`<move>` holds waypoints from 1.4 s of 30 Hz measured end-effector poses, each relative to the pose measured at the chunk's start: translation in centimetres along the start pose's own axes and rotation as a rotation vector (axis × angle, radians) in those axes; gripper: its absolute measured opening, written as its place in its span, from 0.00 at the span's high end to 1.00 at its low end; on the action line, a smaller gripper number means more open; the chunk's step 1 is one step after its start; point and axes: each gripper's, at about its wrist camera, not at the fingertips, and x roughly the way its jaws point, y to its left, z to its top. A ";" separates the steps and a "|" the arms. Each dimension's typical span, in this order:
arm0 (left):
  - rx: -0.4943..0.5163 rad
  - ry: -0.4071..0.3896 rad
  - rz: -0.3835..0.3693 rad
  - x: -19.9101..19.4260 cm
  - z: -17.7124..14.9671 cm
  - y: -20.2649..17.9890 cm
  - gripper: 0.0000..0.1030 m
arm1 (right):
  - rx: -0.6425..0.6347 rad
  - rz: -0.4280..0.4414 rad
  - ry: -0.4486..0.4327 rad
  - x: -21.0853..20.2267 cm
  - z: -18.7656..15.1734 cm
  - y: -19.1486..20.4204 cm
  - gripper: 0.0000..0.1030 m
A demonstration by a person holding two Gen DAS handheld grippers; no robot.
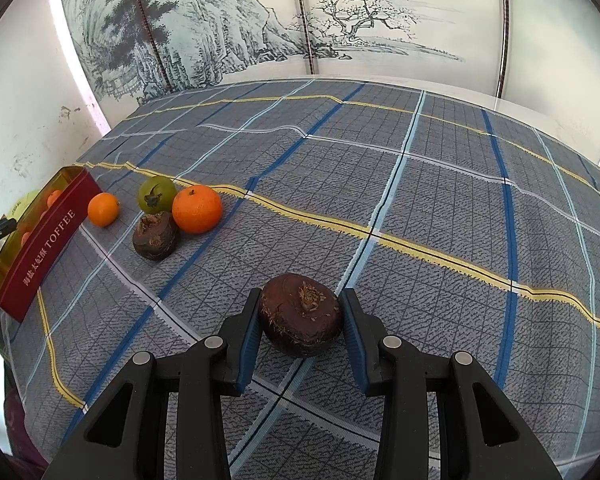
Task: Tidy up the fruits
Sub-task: 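Lower the tomato into the tin and open the left gripper, then carry the dark brown fruit with the right gripper into the tin and release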
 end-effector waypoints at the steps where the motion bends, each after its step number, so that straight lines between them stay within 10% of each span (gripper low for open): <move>1: 0.000 -0.004 0.001 -0.5 0.0 -0.2 0.48 | -0.001 -0.001 0.000 0.0 0.0 -0.1 0.62; 23: 0.133 -0.173 0.129 -9.5 -1.8 -4.3 0.32 | -0.039 -0.046 0.006 -0.3 -0.5 0.7 0.62; 42: 0.069 -0.142 0.068 -11.9 -2.6 -3.1 0.27 | -0.001 0.001 0.010 -2.8 -2.8 2.2 0.62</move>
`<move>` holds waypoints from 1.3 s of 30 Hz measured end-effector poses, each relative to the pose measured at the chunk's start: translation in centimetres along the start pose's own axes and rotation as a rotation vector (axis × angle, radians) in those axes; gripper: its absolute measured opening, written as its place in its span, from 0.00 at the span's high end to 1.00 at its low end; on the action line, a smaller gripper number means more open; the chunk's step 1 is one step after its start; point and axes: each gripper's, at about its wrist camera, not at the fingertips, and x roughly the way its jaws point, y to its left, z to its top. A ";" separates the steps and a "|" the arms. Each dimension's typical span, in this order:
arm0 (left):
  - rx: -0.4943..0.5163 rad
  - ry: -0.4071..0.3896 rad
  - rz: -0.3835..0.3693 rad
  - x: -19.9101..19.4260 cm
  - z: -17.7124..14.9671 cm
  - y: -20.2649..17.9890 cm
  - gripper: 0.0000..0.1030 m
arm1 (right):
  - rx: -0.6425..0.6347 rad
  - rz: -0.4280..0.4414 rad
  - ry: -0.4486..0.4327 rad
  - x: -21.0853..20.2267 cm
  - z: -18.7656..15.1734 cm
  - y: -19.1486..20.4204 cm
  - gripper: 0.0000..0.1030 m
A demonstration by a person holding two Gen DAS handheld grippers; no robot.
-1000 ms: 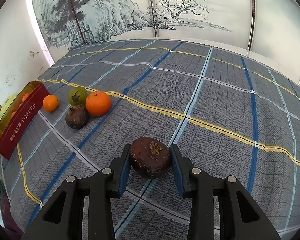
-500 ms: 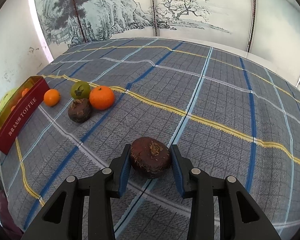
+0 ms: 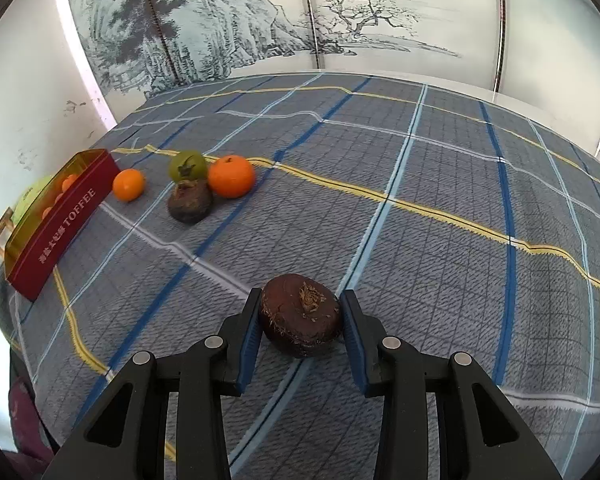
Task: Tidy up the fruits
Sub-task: 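Carry the dark brown fruit with the right gripper into the tin and release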
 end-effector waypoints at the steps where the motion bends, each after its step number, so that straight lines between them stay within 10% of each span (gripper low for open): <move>1: -0.008 0.006 -0.003 0.0 -0.1 0.2 0.27 | -0.001 0.004 -0.001 -0.2 -0.1 0.2 0.62; 39: -0.159 0.087 0.020 0.5 -3.1 5.9 0.26 | -0.319 0.305 -0.067 -3.8 5.9 21.2 0.62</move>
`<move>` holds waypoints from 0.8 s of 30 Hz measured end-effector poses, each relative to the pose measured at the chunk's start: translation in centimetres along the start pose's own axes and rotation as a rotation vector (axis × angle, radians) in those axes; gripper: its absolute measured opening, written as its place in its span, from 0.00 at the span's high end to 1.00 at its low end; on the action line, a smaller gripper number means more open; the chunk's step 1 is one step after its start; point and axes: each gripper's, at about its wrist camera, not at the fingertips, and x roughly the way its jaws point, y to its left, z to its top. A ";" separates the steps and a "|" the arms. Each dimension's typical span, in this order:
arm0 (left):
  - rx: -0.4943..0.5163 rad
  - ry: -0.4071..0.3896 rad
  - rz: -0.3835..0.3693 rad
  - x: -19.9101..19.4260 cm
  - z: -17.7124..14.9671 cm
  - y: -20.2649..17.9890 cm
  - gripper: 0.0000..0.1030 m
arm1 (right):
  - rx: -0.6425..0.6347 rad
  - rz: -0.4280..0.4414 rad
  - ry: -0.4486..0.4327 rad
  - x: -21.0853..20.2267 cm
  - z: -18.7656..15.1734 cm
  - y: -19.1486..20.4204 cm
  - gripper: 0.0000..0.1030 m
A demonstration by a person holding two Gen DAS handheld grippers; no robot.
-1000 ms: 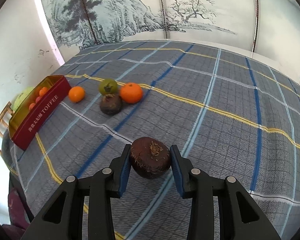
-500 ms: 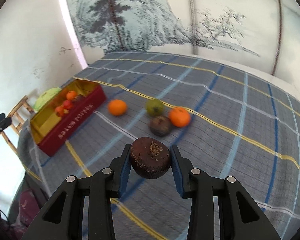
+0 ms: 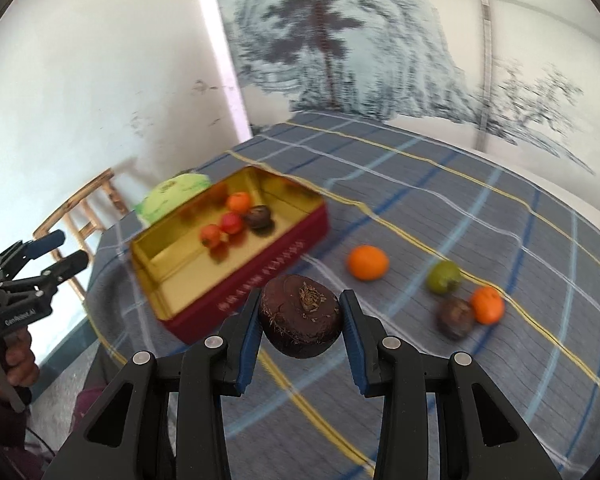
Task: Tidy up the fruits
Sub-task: 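Carry the dark brown fruit with the right gripper into the tin and release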
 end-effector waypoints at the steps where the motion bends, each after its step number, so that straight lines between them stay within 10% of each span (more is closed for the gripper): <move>1: 0.000 0.002 0.001 0.0 -0.1 0.1 0.26 | -0.010 0.010 0.003 0.3 0.2 0.6 0.62; 24: -0.035 0.042 0.044 1.3 -1.7 2.9 0.26 | -0.150 0.178 0.127 10.8 3.3 10.2 0.62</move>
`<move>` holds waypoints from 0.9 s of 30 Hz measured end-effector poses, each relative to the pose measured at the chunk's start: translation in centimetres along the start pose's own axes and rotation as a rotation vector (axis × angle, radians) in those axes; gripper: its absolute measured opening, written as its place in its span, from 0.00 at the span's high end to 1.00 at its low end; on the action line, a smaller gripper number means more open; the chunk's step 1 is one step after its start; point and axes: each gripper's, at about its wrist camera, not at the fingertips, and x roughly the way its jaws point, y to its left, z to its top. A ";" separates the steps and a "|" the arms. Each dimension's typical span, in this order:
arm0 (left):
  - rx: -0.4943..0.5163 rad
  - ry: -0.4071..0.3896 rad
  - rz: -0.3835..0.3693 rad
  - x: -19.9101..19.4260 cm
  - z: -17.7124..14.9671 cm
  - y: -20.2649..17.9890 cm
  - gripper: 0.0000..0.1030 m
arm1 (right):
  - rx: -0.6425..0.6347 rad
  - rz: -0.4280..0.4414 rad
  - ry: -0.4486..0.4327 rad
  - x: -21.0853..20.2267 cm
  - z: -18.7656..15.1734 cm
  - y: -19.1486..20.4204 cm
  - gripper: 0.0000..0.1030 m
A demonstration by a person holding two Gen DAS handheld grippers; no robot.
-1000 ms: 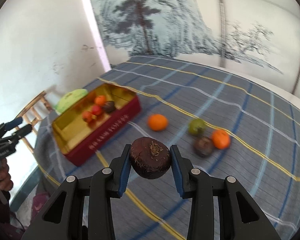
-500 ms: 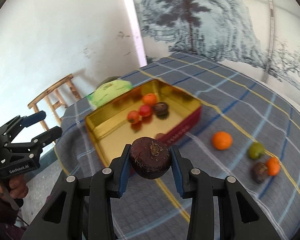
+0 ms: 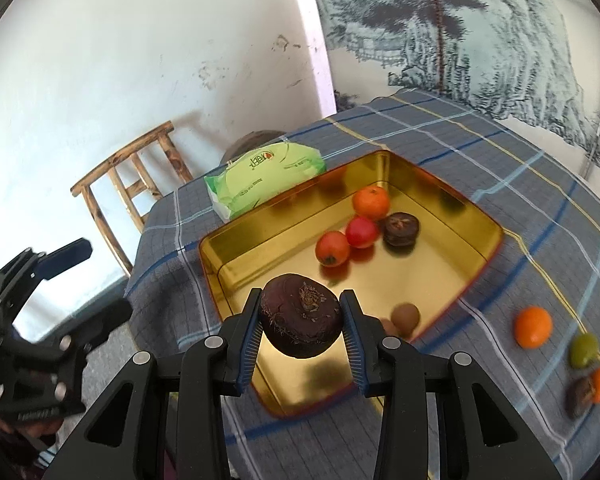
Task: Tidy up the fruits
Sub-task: 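Carry the dark brown fruit with the right gripper into the tin and release, then reach the left gripper to the orange mandarin and close on it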
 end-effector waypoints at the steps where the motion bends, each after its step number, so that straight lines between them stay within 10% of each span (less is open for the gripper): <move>1: -0.001 0.000 0.000 0.0 0.0 0.0 0.26 | -0.005 0.000 0.004 0.4 0.2 0.1 0.62; 14: -0.001 0.029 0.004 0.9 -0.4 0.1 0.26 | -0.016 -0.010 0.060 5.8 2.0 0.8 0.61; 27: 0.044 0.019 0.004 0.5 0.0 -1.7 0.19 | 0.207 0.095 -0.219 -3.4 1.2 -5.3 0.39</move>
